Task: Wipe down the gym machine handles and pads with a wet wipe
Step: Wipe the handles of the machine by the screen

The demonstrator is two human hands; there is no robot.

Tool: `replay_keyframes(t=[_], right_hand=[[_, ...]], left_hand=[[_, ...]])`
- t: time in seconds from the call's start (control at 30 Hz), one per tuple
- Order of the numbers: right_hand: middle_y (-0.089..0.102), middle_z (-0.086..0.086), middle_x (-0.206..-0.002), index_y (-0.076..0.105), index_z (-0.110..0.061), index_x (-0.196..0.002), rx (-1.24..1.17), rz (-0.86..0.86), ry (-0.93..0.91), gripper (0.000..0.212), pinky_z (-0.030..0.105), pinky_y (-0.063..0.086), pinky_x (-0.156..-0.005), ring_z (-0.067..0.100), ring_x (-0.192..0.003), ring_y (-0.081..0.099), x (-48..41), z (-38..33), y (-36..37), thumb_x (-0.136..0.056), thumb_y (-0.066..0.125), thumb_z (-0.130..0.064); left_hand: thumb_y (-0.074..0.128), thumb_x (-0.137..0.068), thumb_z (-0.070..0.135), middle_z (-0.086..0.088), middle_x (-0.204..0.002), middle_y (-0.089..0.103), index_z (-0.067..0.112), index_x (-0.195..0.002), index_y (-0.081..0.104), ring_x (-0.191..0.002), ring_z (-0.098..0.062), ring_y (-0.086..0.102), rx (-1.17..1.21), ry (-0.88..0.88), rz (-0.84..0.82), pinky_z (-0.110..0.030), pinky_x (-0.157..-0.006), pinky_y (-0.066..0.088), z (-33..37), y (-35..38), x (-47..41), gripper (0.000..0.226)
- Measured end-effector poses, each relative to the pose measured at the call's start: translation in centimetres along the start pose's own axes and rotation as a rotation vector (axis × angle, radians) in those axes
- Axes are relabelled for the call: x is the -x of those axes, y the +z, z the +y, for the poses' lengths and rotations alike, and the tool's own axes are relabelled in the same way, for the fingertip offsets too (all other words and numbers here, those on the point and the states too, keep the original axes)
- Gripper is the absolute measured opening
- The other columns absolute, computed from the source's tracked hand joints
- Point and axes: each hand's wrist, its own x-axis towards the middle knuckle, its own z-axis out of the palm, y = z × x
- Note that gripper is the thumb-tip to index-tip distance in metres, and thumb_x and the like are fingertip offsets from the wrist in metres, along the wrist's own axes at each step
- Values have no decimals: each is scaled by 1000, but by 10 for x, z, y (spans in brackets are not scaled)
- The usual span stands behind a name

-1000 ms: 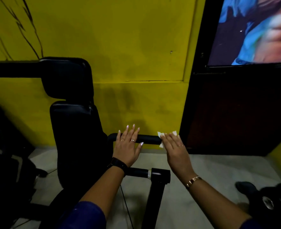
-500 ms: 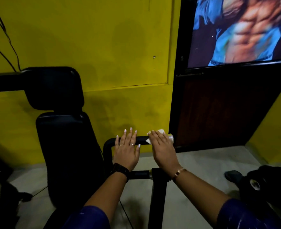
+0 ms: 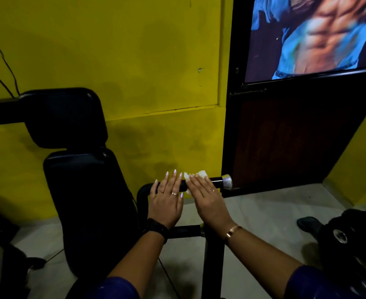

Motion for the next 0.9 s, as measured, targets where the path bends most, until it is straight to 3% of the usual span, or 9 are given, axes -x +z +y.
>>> replay_keyframes(t=[0.07,0.13,0.27,0.37,0.57,0.67,0.8,0.9], right_hand=[[44,14,-146,48,-3,-138,38,-22,-92,44,41,29,-115,25,-138,39,16,16,-11,-95,39,-1],[42,14,-147,46,-3,-140,86,-35,-65,48,41,27,-115,25,-139,37,22,26,-21,-93,38,2],[61,16,-128,60,0,-126,140,-26,190,41,42,24,-115,29,-124,55,1,9,-13,-89,41,-4],[66,17,-118,64,-1,-117,32,-16,308,38,41,23,-114,30,-114,61,-21,-18,1,-89,39,-9],[44,14,-146,48,-4,-139,41,-93,-30,56,42,28,-115,25,-138,38,4,-22,-4,-84,36,5],[41,13,-148,45,-5,-142,82,-100,-7,61,42,26,-114,25,-140,36,12,-2,-18,-83,31,7],[63,16,-125,60,0,-124,68,2,287,43,46,29,-113,30,-121,57,-12,-13,-9,-90,36,-4],[69,14,-108,66,-3,-111,-36,0,319,36,45,29,-110,29,-108,63,-36,-38,1,-89,37,-10]], left_hand=[[32,-95,36,-1,-153,41,21,-149,32,-140,-18,33,-9,40,-7,-42,-111,24,-4,-1,0,56],[32,-95,35,0,-154,38,22,-150,29,-141,-16,31,-15,64,-11,-42,-111,25,-7,-2,0,57],[29,-98,34,-2,-153,40,20,-149,34,-141,-18,31,10,51,-3,-40,-110,25,-7,-4,-2,53],[15,-104,36,-7,-150,43,14,-147,38,-141,-25,29,25,21,-2,-41,-111,24,-7,-5,-5,53],[8,-104,39,-10,-149,45,16,-146,33,-140,-27,28,-7,-12,-22,-47,-111,21,-36,-8,-4,54],[9,-104,39,-8,-148,46,16,-146,36,-141,-27,29,4,6,-31,-47,-110,24,-37,-8,-3,55],[11,-104,38,-8,-149,45,14,-145,43,-141,-27,29,24,-25,-36,-46,-112,22,-33,-8,-1,57],[14,-104,36,-8,-148,46,13,-144,45,-140,-26,32,12,-7,-54,-45,-111,22,-34,-10,-2,56]])
